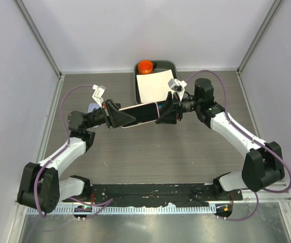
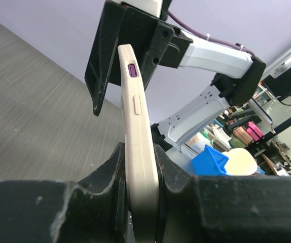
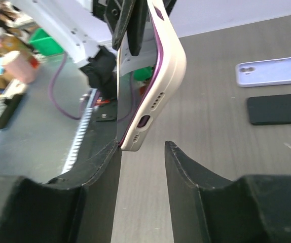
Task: Take the phone out of the phone case
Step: Remove the phone case from the phone.
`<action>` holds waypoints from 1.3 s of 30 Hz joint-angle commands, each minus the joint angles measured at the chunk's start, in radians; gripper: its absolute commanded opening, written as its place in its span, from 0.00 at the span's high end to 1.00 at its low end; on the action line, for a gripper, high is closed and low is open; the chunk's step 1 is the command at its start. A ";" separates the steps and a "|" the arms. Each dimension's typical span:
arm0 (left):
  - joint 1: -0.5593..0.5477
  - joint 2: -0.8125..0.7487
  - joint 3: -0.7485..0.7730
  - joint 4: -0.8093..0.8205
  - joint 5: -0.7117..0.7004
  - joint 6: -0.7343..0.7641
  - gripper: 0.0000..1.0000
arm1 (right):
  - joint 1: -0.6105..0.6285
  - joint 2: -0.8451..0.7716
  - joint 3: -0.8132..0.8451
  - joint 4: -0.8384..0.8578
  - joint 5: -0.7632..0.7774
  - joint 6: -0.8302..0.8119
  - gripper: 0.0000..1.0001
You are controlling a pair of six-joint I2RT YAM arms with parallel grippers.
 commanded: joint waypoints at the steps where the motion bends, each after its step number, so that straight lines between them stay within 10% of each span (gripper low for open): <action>1: -0.035 -0.057 0.018 0.016 0.077 0.034 1.00 | -0.008 -0.086 -0.023 -0.023 0.354 -0.210 0.53; 8: -0.012 -0.066 -0.002 -0.024 0.043 0.085 1.00 | -0.043 -0.155 -0.072 0.067 0.230 -0.135 0.45; 21: 0.059 -0.074 -0.039 -0.012 -0.097 0.091 1.00 | -0.054 -0.132 -0.201 0.800 0.414 0.620 0.33; 39: 0.045 -0.057 -0.026 -0.010 -0.021 0.120 1.00 | 0.035 -0.031 -0.213 0.900 0.630 0.847 0.37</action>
